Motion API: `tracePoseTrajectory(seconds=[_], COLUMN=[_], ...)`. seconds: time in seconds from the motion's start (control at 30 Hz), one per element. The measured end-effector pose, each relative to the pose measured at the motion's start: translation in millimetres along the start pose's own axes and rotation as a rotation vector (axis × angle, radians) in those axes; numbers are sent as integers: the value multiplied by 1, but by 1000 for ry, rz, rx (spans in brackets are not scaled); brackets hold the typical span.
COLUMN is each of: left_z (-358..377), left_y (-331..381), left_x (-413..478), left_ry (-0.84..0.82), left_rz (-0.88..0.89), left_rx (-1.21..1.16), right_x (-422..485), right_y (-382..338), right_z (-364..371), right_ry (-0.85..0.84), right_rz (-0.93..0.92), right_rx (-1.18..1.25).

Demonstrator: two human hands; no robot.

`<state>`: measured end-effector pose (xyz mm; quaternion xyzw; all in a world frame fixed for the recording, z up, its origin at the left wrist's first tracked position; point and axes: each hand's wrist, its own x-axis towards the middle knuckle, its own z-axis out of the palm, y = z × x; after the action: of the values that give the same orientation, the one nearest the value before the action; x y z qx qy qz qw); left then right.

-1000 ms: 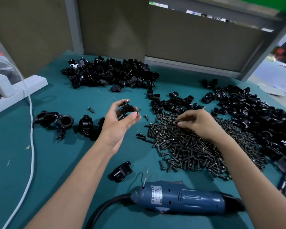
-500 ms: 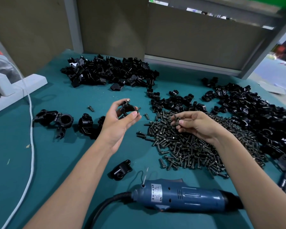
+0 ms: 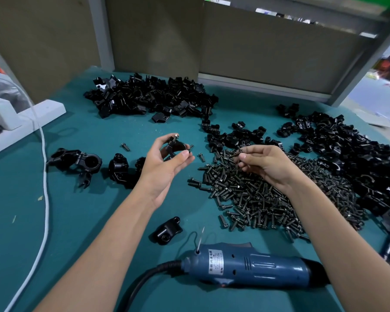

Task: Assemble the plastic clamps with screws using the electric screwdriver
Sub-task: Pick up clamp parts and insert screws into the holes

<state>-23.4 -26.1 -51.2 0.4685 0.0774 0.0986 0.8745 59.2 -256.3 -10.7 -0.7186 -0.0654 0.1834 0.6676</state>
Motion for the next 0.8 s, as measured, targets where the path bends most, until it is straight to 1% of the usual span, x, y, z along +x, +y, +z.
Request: tracePoseTrajectory(seconds=[0.1, 0.23, 0.43, 0.5, 0.67, 0.8], left_z=[0, 0, 2, 3, 10, 11], left_y=[0, 1, 1, 2, 2, 2], left_x=[0, 0, -2, -3, -8, -11], left_ry=[1, 2, -6, -24, -117, -148], left_rz=[0, -3, -6, -9, 1, 19], left_rx=[-2, -6, 3, 13, 45, 136], right_x=[1, 1, -3, -5, -10, -12], right_y=[0, 1, -2, -5, -14, -10], right_z=[-1, -3, 1, 6, 45, 74], right_ry=[8, -11, 5, 28, 63, 51], right_rz=[16, 8, -58, -148, -458, -577], right_rx=[48, 46, -39, -147, -589, -795])
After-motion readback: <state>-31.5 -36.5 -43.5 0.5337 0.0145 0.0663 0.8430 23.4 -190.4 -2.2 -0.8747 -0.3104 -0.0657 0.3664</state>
